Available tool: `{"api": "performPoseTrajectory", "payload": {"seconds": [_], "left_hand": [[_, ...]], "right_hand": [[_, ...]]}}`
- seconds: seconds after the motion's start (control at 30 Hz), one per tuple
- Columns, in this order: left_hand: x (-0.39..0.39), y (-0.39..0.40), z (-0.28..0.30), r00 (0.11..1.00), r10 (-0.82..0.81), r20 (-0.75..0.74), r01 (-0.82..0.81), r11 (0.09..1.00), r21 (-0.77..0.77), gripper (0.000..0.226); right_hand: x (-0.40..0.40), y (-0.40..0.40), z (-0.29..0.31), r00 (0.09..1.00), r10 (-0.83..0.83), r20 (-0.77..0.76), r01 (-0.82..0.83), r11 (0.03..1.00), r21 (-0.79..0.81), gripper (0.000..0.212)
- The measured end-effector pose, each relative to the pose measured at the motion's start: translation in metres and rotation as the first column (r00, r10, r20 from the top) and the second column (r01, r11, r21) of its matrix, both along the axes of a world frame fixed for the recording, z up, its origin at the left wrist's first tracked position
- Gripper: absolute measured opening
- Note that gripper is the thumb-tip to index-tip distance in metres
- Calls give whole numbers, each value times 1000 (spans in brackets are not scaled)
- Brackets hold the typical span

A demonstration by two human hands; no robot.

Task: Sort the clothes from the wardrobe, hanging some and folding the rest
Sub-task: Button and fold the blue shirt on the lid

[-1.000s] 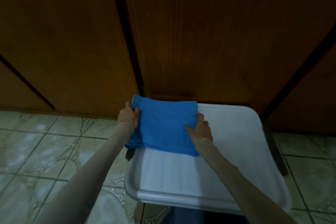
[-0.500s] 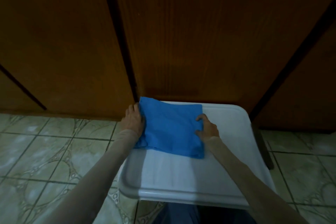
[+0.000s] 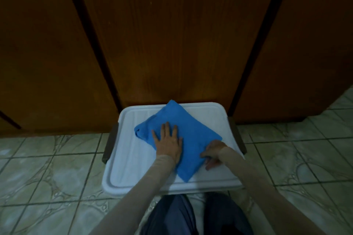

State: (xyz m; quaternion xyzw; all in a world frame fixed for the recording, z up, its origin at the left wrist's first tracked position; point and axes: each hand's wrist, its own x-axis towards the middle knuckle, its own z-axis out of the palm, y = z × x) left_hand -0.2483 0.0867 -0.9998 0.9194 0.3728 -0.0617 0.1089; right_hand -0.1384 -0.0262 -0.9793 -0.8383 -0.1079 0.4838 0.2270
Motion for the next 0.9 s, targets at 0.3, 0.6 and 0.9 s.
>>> {"api": "performPoseTrajectory", "payload": {"seconds": [0.3,0.6,0.9], "left_hand": [[-14,-27,-32,979,182,88,-164,970,-177,126],[-32,60,-24,966,-259,-13,257,964,-73,56],[-6,14,-35,982,-45,186,65,992,-106,50]], "right_hand": [[1,11,-8,607,372,702,-478,877,-52,35],[-25,27,-11,512,433,742,-424,879,-220,35],[-39,64,-43,567,444,693,-584,810,-41,51]]}}
